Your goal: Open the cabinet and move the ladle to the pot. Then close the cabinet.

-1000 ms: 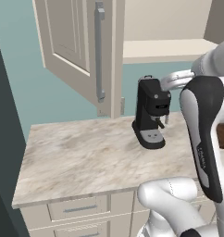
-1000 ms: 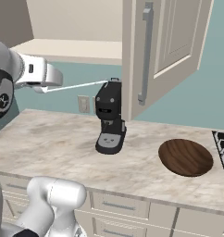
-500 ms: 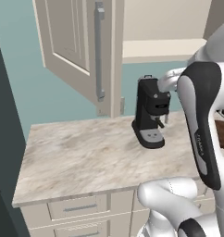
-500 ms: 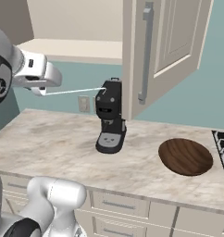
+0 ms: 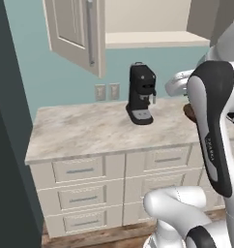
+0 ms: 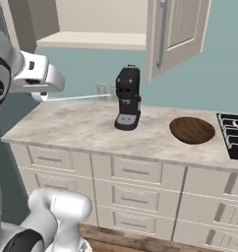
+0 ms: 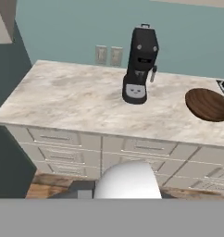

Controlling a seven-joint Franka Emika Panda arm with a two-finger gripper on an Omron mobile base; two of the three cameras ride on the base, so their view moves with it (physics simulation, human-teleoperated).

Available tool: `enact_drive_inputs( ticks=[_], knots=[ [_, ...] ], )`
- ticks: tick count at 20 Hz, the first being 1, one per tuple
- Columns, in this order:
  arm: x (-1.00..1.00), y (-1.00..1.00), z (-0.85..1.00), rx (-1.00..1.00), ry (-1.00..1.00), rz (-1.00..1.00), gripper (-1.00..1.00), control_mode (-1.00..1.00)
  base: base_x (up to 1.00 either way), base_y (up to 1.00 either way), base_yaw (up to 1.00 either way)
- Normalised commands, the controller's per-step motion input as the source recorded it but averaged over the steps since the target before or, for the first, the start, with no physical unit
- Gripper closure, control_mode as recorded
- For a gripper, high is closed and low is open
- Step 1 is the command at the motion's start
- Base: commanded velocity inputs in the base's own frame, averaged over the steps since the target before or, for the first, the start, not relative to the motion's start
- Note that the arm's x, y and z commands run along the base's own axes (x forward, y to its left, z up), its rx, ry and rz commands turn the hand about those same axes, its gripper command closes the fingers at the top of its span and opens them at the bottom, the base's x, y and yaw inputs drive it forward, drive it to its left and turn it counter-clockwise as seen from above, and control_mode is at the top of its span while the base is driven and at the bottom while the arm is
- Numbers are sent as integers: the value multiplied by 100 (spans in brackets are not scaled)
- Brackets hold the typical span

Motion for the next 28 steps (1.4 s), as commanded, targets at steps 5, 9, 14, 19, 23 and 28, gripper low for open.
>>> enact_drive_inputs(
  ticks=[5,9,14,19,23,28],
  knots=[
    [0,0,0,0,0,0,100,100,-43,-67,-5],
    [0,0,0,0,0,0,100,100,6,-100,-4],
    [0,0,0,0,0,0,100,100,12,-100,-2],
    [0,0,0,0,0,0,100,100,31,-100,0],
    [0,0,0,0,0,0,100,100,51,-100,0],
    [0,0,0,0,0,0,100,100,62,-100,0]
  ],
)
